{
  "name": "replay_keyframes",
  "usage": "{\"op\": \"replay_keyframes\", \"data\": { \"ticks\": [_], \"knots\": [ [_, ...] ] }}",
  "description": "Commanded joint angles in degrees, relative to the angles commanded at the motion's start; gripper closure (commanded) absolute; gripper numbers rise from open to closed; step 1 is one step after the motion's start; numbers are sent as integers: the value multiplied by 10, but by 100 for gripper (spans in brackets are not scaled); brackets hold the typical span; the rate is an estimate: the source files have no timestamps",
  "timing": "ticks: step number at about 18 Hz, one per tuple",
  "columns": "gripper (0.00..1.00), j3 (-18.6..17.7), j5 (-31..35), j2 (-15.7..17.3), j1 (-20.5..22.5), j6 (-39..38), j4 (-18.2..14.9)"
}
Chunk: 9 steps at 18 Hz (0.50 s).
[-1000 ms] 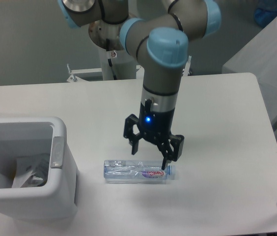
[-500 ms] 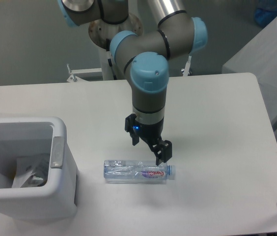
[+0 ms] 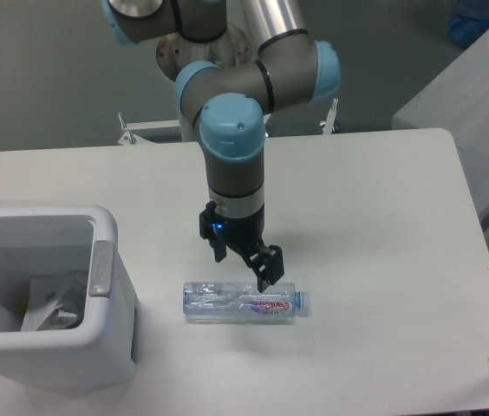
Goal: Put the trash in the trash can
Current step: 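Move the gripper over the water bottle and lower it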
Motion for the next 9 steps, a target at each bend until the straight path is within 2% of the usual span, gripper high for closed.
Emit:
{"op": "replay_keyframes", "data": {
  "ticks": [3, 5, 9],
  "knots": [
    [0, -3, -3, -8, 1, 76, -2],
    [0, 2, -2, -25, 0, 113, 0],
    [0, 6, 1, -62, -18, 118, 3]
  ]
}}
